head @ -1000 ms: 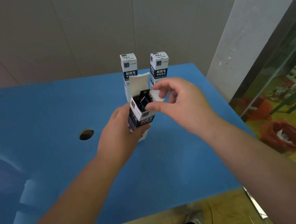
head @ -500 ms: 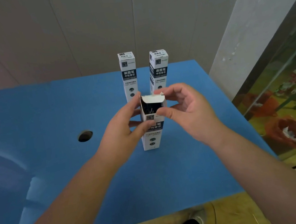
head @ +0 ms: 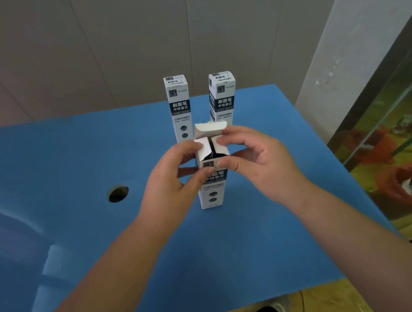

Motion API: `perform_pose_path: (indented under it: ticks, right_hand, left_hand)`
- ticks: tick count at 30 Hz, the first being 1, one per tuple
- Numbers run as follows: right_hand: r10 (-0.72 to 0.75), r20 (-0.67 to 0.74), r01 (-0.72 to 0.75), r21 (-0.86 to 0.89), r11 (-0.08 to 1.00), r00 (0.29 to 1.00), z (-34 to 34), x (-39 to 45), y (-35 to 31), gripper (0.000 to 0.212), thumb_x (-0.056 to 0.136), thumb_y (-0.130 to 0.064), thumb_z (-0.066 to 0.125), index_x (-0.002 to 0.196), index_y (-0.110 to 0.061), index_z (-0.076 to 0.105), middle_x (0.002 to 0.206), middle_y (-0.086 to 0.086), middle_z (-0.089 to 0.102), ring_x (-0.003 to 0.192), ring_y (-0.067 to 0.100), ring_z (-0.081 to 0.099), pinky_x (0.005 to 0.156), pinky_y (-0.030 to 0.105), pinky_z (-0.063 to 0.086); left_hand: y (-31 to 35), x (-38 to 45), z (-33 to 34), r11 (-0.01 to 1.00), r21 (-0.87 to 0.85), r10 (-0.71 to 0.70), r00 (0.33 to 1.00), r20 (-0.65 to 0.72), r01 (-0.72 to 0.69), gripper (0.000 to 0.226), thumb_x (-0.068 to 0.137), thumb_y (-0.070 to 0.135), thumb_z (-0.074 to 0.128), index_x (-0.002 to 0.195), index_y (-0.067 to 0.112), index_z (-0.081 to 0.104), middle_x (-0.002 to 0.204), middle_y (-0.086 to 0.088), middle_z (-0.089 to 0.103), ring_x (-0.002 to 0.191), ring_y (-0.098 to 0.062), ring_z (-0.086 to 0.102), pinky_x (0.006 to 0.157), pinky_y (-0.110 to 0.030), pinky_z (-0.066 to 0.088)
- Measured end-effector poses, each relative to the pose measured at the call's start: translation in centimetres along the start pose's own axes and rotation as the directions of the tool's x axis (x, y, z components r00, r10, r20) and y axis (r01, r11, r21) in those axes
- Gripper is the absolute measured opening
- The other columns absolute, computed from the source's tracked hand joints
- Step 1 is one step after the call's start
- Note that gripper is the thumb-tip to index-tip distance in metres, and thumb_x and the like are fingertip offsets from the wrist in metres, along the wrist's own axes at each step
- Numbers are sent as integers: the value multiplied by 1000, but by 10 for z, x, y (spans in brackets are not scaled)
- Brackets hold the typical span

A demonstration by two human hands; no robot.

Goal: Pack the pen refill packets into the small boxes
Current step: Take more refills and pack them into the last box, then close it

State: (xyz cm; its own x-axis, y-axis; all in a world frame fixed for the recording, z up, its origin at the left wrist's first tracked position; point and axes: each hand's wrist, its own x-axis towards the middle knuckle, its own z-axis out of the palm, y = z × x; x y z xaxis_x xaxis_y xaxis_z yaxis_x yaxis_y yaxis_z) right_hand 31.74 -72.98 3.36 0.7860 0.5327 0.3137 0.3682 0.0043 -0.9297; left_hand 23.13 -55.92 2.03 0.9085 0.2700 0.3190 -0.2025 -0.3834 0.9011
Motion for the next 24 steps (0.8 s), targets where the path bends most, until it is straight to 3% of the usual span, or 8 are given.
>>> perform_pose_path:
  ticks: [2,6,9,11,15,18,24]
  right_hand:
    - [-31,27,32,-26,999,999,-2,2,1,29,85,-19,78,105,-39,70,129,-24,62,115,13,66,93,33,57]
    - [-96,13,97,-35,995,995,-5,9,-5,19,88,-24,73,106,-29,72,128,-3,66,121,19,63,92,41,58]
    - [-92,-23,92,6,996,995,-6,13,-11,5,86,-31,72,88,-27,70,114,1,71,112,22,66,87,45,58]
    - [-77,-20,78,38,996,997,-5,12,-12,10,88,-23,73,83,-21,65,108,-1,72,104,21,69,85,49,58]
    - [-117,2,117,5,993,993,-4,10,-14,17,90,-17,72,90,-32,67,107,-6,72,104,21,69,82,55,58]
    - [-116,11,116,11,993,993,-3,9,-15,17,91,-21,72,96,-37,69,109,-6,72,109,21,68,83,53,58]
    - [-98,20,99,-31,995,995,-6,9,-10,17,93,-22,69,110,-20,71,110,-1,70,109,24,66,85,52,58]
  left_hand:
    - [1,1,-1,1000,-9,16,1000,14,-16,42,89,14,73,111,46,55,118,14,65,109,-3,65,88,-17,53]
    - [3,6,-4,999,22,41,997,72,-43,43,92,12,70,111,47,55,121,16,63,112,-3,64,90,-16,53]
    - [3,8,-6,999,39,26,995,98,-30,43,92,13,70,117,46,56,125,15,63,116,-3,62,91,-17,53]
    - [4,7,-7,997,38,58,994,96,-62,39,93,19,68,120,44,58,131,13,61,122,-1,59,93,-18,53]
    - [6,5,-8,996,12,91,996,22,-92,26,92,34,60,117,41,65,141,12,56,129,0,54,93,-18,53]
    - [9,3,-5,995,-32,94,995,-29,-95,27,96,24,64,114,45,62,141,14,58,129,-3,56,93,-20,53]
    - [14,0,1,989,-132,55,996,-75,-64,37,98,9,59,117,41,53,129,22,62,125,-3,59,89,-16,52]
